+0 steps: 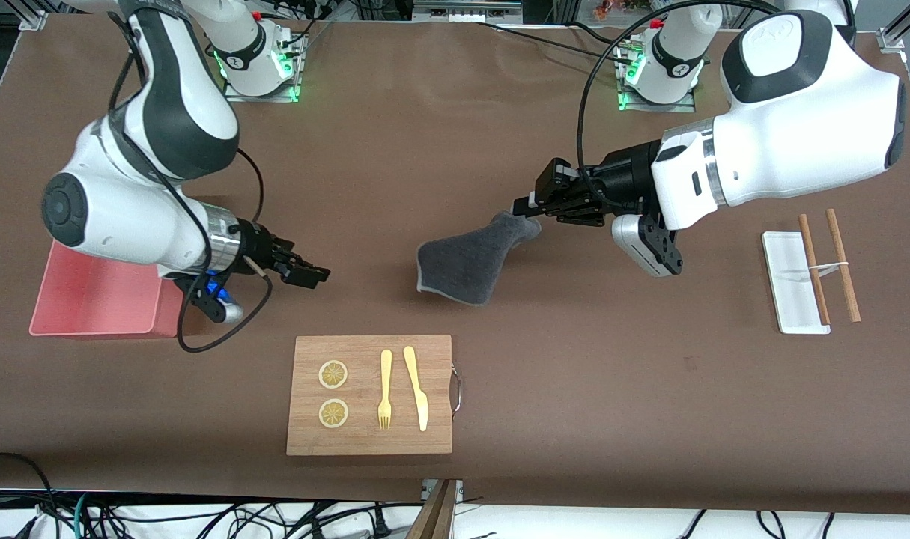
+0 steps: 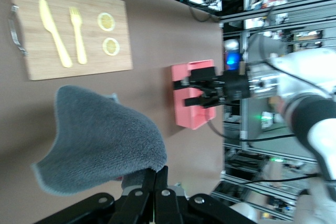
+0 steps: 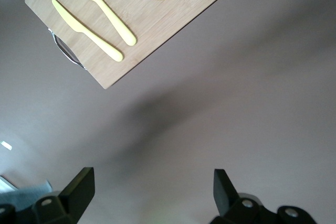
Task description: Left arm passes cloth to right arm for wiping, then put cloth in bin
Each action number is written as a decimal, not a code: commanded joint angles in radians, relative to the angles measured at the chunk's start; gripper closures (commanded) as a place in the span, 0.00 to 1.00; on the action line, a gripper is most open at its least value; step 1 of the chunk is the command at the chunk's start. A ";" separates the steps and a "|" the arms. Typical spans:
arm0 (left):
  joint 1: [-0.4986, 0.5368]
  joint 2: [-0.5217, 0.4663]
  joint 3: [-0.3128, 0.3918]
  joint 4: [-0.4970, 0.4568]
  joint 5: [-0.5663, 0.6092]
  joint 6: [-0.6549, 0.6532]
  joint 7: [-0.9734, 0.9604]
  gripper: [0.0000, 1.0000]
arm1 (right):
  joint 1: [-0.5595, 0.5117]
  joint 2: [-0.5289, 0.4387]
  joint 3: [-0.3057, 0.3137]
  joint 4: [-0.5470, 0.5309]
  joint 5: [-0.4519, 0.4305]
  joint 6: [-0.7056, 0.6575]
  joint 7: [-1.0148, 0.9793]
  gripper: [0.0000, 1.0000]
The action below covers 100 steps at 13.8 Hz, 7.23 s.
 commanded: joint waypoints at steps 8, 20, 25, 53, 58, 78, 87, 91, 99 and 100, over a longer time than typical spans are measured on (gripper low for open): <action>-0.058 -0.002 -0.004 -0.010 -0.328 0.030 0.047 1.00 | 0.099 0.025 -0.007 0.008 0.159 0.169 0.198 0.00; -0.088 0.018 -0.002 -0.027 -0.363 0.011 0.122 1.00 | 0.119 0.027 -0.007 0.027 0.245 0.235 0.201 0.00; -0.101 0.035 -0.002 -0.028 -0.243 -0.097 0.256 1.00 | 0.119 0.047 -0.007 0.084 0.266 0.234 0.207 0.00; -0.099 0.037 -0.010 -0.024 -0.263 -0.117 0.262 1.00 | 0.245 0.114 0.006 0.074 0.348 0.283 0.201 1.00; -0.101 0.037 -0.010 -0.024 -0.263 -0.117 0.254 1.00 | 0.210 0.116 0.000 0.079 0.334 0.208 0.154 1.00; -0.024 -0.077 0.007 -0.018 1.146 -0.339 0.291 0.00 | 0.070 0.100 0.003 -0.085 -0.207 -0.107 -0.156 1.00; 0.335 -0.031 0.013 0.085 0.936 -0.301 0.285 0.00 | 0.030 0.133 0.002 -0.257 -0.307 0.018 -0.285 1.00; 0.318 -0.064 -0.005 0.084 1.020 -0.383 0.106 0.00 | -0.059 0.134 -0.006 -0.291 -0.391 0.061 -0.429 1.00; 0.298 -0.307 -0.022 -0.268 0.957 -0.141 0.077 0.00 | -0.145 0.136 -0.093 -0.282 -0.502 0.094 -0.731 1.00; 0.298 -0.345 -0.022 -0.313 0.957 -0.117 0.078 0.00 | -0.145 0.136 -0.093 -0.278 -0.507 0.111 -0.729 1.00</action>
